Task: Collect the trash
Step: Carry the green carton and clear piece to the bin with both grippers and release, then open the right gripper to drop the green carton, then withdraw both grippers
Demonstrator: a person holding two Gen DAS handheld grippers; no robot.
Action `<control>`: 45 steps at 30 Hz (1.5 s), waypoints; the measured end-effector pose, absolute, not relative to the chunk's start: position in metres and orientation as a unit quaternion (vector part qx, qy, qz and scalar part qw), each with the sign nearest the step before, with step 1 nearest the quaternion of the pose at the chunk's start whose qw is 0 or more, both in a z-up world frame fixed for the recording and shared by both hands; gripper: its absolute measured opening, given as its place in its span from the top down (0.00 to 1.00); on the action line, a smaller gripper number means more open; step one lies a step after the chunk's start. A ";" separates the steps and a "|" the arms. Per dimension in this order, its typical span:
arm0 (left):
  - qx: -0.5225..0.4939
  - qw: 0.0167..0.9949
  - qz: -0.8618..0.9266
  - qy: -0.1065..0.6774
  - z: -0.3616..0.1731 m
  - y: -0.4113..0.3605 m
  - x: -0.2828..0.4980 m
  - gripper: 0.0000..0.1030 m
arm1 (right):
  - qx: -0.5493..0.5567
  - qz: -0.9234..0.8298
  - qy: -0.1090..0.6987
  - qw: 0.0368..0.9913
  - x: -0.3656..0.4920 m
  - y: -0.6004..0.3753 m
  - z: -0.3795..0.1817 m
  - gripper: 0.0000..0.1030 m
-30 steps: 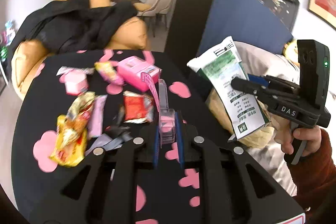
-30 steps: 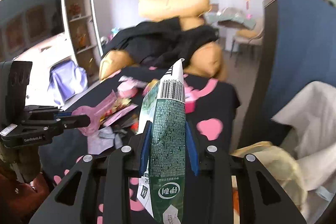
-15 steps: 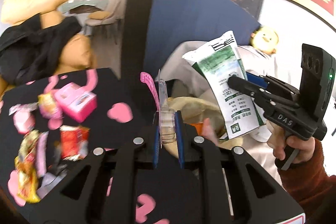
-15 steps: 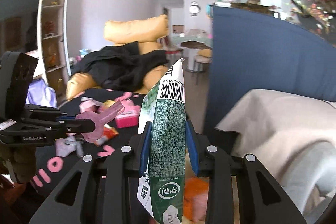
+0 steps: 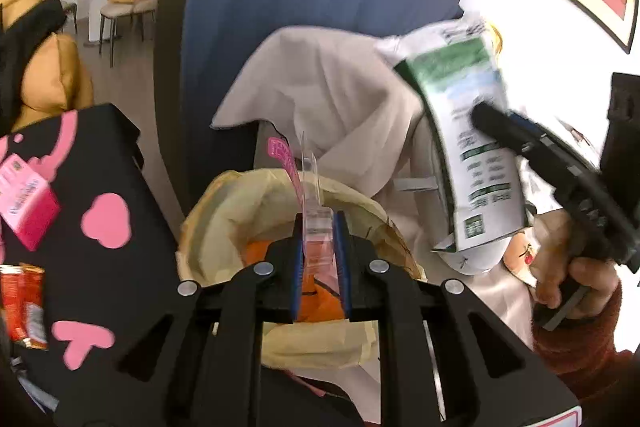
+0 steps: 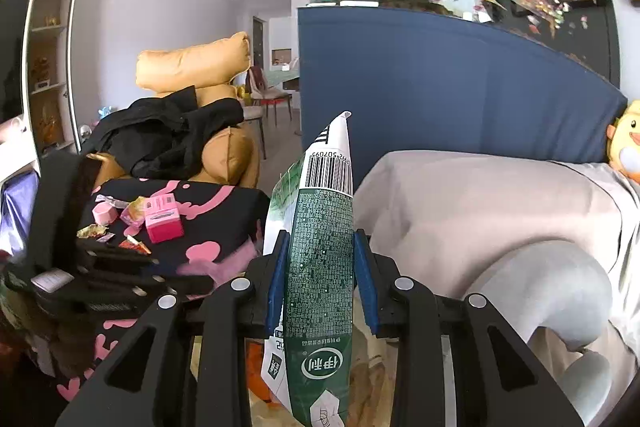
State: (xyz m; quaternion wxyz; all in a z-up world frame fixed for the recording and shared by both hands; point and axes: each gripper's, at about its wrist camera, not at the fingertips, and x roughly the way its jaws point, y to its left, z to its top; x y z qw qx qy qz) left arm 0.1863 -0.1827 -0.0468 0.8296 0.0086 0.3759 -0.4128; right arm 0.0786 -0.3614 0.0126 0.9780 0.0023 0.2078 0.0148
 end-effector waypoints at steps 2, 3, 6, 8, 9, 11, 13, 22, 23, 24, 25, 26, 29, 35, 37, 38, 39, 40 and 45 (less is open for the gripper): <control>0.000 0.824 -0.415 0.385 -0.056 -0.190 0.193 0.87 | 0.003 0.013 0.209 0.978 0.081 -0.362 0.011 0.70; -0.003 0.823 -0.414 0.388 -0.060 -0.193 0.195 0.87 | 0.001 0.011 0.209 0.978 0.081 -0.361 0.010 0.70; -0.004 0.819 -0.417 0.393 -0.071 -0.199 0.198 0.87 | 0.004 0.010 0.212 0.977 0.084 -0.363 0.004 0.70; -0.008 0.814 -0.420 0.401 -0.078 -0.201 0.199 0.74 | 0.011 0.012 0.215 0.976 0.088 -0.363 0.001 0.70; -0.009 0.815 -0.416 0.403 -0.079 -0.199 0.198 0.62 | 0.015 0.014 0.217 0.976 0.090 -0.363 -0.001 0.70; -0.015 0.821 -0.401 0.405 -0.080 -0.191 0.200 0.57 | 0.018 0.018 0.220 0.975 0.095 -0.361 -0.006 0.70; -0.019 0.827 -0.382 0.411 -0.080 -0.181 0.203 0.56 | 0.015 0.019 0.222 0.975 0.098 -0.357 -0.010 0.70; -0.013 0.860 -0.299 0.413 -0.076 -0.119 0.182 0.50 | -0.022 0.019 0.242 0.970 0.125 -0.331 -0.050 0.70; -0.012 0.862 -0.295 0.412 -0.076 -0.113 0.180 0.50 | -0.024 0.021 0.250 0.968 0.129 -0.329 -0.056 0.70; -0.010 0.864 -0.291 0.411 -0.076 -0.108 0.178 0.50 | -0.020 0.027 0.263 0.964 0.135 -0.328 -0.065 0.70; -0.008 0.866 -0.289 0.409 -0.077 -0.106 0.177 0.50 | -0.015 0.028 0.271 0.962 0.138 -0.327 -0.073 0.70; -0.002 0.870 -0.282 0.404 -0.077 -0.101 0.174 0.50 | -0.009 0.028 0.281 0.959 0.142 -0.327 -0.080 0.70; 0.008 0.879 -0.269 0.394 -0.078 -0.088 0.167 0.49 | 0.013 0.025 0.312 0.950 0.153 -0.329 -0.104 0.70; -0.003 0.883 -0.257 0.393 -0.078 -0.066 0.161 0.48 | 0.026 0.019 0.383 0.923 0.168 -0.329 -0.142 0.70; -0.007 0.885 -0.252 0.390 -0.077 -0.058 0.161 0.48 | 0.021 0.018 0.399 0.916 0.168 -0.327 -0.148 0.70; -0.009 0.887 -0.248 0.389 -0.077 -0.054 0.160 0.48 | 0.019 0.018 0.403 0.915 0.168 -0.325 -0.151 0.70; -0.012 0.889 -0.244 0.388 -0.077 -0.050 0.160 0.48 | 0.015 0.015 0.405 0.914 0.168 -0.324 -0.152 0.70; -0.015 0.889 -0.243 0.388 -0.077 -0.048 0.161 0.48 | 0.013 0.013 0.406 0.913 0.167 -0.323 -0.152 0.70; -0.028 0.891 -0.232 0.389 -0.079 -0.029 0.159 0.48 | 0.020 0.008 0.408 0.913 0.162 -0.324 -0.147 0.67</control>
